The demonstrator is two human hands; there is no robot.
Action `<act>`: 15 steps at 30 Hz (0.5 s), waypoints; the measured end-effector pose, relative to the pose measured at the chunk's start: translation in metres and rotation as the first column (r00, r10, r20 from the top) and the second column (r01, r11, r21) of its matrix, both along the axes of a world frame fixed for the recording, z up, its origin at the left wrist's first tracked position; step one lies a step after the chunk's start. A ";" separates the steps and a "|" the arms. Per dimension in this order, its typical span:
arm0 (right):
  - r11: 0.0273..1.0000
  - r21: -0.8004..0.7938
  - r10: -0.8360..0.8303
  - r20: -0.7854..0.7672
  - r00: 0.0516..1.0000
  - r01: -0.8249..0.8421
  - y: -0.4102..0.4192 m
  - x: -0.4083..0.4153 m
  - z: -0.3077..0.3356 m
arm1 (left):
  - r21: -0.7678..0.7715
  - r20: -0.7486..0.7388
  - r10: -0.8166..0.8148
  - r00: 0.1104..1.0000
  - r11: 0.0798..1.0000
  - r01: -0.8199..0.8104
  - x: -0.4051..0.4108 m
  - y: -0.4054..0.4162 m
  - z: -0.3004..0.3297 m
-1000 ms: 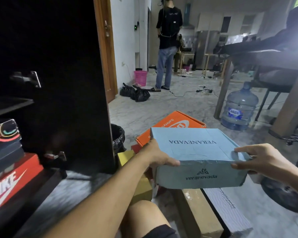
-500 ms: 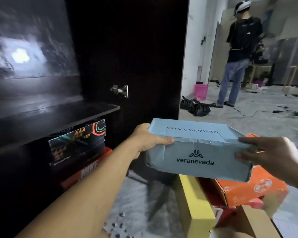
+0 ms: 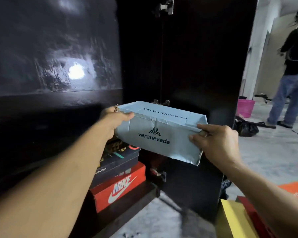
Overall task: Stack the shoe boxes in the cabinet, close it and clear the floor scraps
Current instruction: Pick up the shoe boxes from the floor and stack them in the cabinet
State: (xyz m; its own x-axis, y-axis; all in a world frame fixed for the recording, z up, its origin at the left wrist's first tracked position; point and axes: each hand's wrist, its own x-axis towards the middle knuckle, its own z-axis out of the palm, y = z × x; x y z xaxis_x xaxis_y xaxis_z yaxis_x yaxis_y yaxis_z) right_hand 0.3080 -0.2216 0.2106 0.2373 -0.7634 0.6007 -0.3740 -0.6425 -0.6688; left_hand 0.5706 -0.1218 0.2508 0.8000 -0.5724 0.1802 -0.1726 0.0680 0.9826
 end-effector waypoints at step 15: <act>0.968 -0.066 0.232 -0.121 0.965 -0.241 -0.019 0.157 -0.007 | -0.022 -0.056 0.250 0.967 0.968 -0.251 0.064 -0.065 -0.026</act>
State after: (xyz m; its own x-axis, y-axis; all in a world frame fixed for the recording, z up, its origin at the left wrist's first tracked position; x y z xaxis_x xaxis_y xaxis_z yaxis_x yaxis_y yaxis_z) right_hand 0.4651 -0.2409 0.2032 0.4745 -0.6286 0.6162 -0.2746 -0.7708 -0.5749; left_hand 0.6349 -0.1872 0.2252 0.9259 -0.3479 0.1473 -0.1358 0.0573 0.9891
